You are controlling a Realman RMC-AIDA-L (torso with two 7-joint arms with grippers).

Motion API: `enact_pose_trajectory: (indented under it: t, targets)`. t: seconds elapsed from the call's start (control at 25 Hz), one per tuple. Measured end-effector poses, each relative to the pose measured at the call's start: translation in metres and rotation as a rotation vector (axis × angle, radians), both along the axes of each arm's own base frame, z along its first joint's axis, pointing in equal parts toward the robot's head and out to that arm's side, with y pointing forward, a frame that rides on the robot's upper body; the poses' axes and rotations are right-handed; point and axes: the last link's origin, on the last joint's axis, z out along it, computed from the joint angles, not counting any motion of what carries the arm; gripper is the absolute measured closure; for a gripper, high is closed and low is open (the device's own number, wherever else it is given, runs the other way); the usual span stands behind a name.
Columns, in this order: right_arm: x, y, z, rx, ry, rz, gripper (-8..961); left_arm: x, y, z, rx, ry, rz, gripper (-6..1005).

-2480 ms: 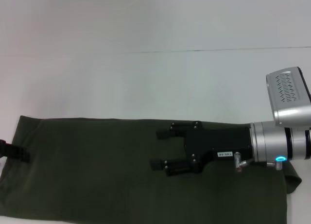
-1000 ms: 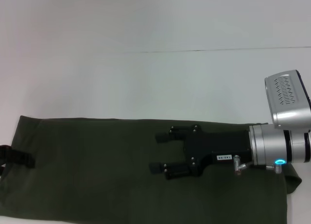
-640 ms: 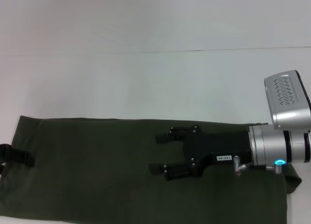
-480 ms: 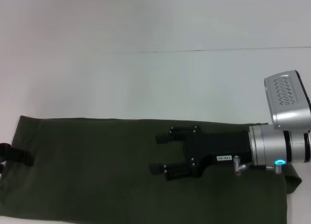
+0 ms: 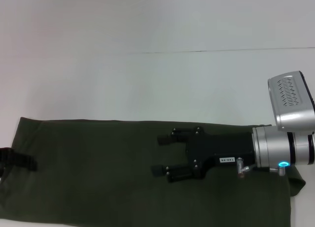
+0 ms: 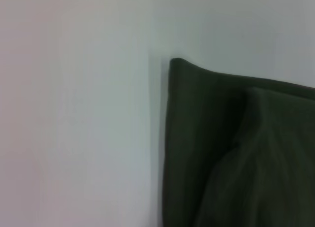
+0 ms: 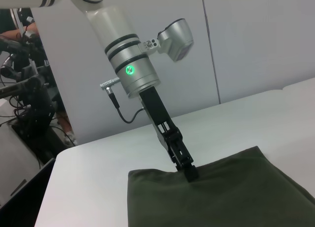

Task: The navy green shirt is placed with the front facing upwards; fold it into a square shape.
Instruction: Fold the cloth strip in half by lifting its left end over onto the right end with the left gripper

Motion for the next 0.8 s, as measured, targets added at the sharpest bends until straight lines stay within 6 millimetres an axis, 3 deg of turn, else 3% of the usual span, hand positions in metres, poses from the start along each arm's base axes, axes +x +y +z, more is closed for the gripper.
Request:
enact_pose_trajectory:
  t: [0.8]
  targets:
    - [0.0,0.0,0.001,0.002,0.001,-0.001,88,0.011,0.001,-0.009,-0.053,-0.078,0.013,185]
